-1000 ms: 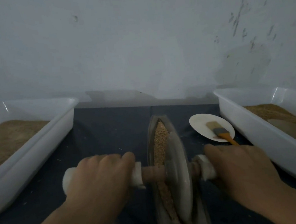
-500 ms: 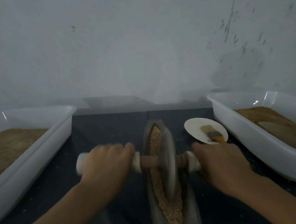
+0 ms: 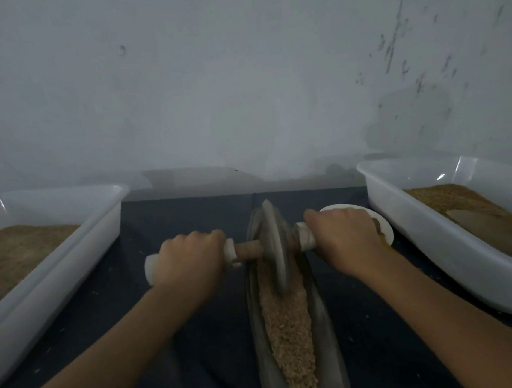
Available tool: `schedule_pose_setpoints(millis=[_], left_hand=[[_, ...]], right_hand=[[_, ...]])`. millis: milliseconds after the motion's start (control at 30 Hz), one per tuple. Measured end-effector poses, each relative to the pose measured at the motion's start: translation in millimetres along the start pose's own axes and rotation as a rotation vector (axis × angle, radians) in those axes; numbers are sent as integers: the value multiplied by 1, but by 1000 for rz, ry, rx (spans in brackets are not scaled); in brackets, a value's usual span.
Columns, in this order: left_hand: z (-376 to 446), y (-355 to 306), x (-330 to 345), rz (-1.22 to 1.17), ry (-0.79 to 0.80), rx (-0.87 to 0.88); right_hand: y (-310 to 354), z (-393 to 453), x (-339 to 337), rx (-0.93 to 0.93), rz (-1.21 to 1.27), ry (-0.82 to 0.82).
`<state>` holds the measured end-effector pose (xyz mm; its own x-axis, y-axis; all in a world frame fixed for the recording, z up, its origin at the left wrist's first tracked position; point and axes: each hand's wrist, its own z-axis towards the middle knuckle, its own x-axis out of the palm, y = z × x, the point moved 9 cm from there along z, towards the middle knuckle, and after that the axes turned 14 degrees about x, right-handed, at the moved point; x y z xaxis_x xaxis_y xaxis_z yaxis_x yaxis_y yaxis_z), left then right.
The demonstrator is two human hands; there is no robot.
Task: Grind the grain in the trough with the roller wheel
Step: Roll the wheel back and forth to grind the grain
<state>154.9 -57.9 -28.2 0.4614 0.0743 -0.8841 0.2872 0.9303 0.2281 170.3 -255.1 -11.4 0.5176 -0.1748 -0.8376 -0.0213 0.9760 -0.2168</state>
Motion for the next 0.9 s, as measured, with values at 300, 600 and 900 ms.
schedule_pose_setpoints(millis=[300, 600, 900], left_hand=[[-60, -28, -33, -47, 52, 119], [-50, -22, -20, 31, 34, 86], [-10, -25, -32, 55, 76, 93]], right_hand=[[-6, -85, -48, -94, 153, -35], [0, -60, -33, -97, 127, -107], [-11, -29, 7, 50, 125, 118]])
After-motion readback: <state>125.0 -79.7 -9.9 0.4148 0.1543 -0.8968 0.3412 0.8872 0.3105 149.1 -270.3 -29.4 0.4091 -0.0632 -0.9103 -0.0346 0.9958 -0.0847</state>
